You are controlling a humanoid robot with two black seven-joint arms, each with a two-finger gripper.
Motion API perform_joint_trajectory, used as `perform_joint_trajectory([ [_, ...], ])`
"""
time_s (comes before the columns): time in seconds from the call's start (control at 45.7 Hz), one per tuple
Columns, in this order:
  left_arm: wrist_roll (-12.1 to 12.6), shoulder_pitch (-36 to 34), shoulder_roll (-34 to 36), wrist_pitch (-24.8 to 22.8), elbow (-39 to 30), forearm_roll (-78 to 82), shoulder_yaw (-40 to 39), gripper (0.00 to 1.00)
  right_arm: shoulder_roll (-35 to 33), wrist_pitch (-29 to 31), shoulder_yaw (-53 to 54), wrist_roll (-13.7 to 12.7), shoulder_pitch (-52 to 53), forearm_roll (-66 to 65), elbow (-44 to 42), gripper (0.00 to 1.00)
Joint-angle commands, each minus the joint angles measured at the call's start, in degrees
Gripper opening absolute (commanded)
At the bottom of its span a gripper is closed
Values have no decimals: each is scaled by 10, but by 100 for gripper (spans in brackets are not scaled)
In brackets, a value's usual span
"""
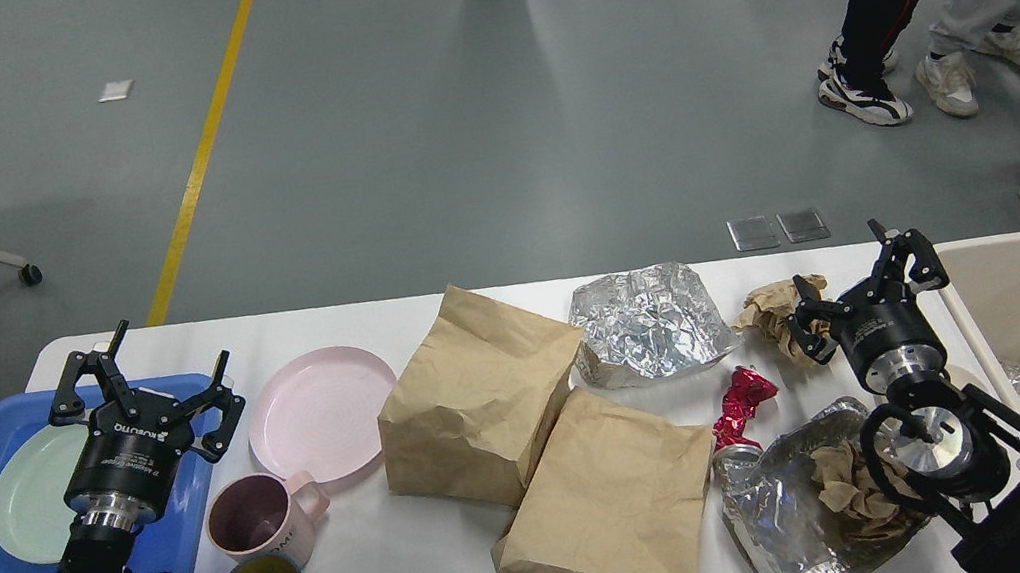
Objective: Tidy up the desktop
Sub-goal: 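Raise the left gripper up off the blue tray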
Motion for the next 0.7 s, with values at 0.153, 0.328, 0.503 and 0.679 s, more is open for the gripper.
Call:
perform_joint_trajectory([
  [0.153,1,4,8,-2,0,-6,-2,97,0,0,0,0,0,0,0,100],
  [0.328,-1,3,27,0,0,-6,-2,97,0,0,0,0,-1,0,0,100],
  [0.503,-3,1,67,-1,-3,-6,16,97,0,0,0,0,0,0,0,100],
  [0.679,-4,-37,180,4,-2,-12,141,97,0,0,0,0,-1,0,-1,100],
])
